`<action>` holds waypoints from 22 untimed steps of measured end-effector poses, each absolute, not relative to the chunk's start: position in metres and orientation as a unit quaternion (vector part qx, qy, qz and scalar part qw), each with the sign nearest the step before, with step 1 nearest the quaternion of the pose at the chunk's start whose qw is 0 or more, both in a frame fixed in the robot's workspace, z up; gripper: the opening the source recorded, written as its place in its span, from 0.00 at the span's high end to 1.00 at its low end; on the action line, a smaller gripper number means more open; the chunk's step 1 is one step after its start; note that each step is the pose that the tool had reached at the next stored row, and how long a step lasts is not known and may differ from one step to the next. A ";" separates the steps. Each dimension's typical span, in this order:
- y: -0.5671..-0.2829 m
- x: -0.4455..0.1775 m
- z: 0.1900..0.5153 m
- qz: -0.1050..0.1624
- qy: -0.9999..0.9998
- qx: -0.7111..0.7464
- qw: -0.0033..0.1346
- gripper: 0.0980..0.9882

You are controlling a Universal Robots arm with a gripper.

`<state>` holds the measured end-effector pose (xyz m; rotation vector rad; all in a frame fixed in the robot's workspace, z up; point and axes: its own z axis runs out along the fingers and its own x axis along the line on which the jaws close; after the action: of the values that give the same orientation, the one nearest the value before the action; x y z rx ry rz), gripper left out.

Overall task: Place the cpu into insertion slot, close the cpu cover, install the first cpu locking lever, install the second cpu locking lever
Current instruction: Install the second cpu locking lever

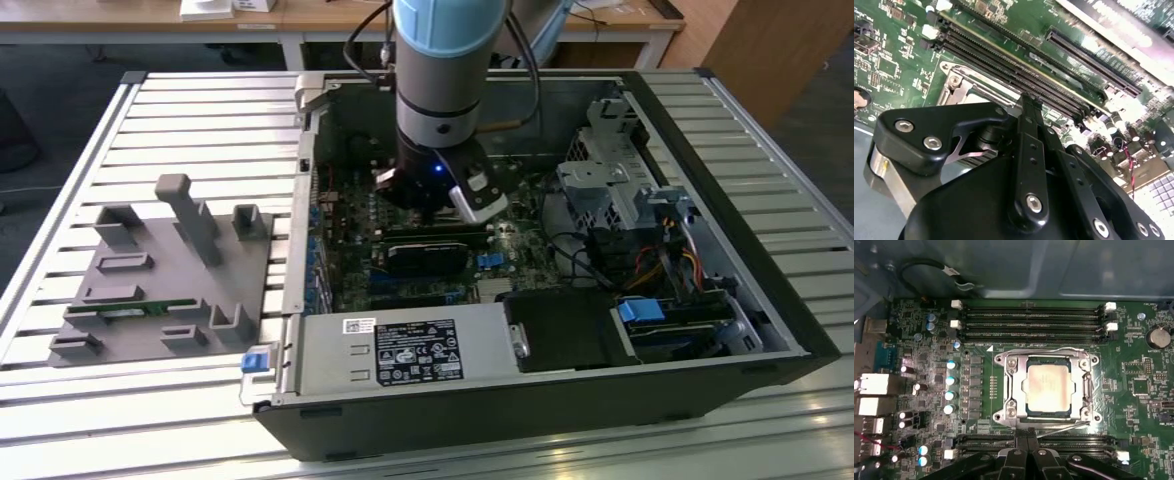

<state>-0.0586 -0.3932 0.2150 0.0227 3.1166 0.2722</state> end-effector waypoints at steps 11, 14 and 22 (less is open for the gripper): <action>-0.396 -0.068 0.210 0.098 0.995 0.007 0.006 0.98; -0.396 -0.068 0.206 0.101 0.995 0.007 0.006 0.98; -0.406 -0.070 0.205 0.117 0.993 0.007 0.006 0.98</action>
<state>-0.0696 -0.4064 0.2051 0.0232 3.1073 0.3672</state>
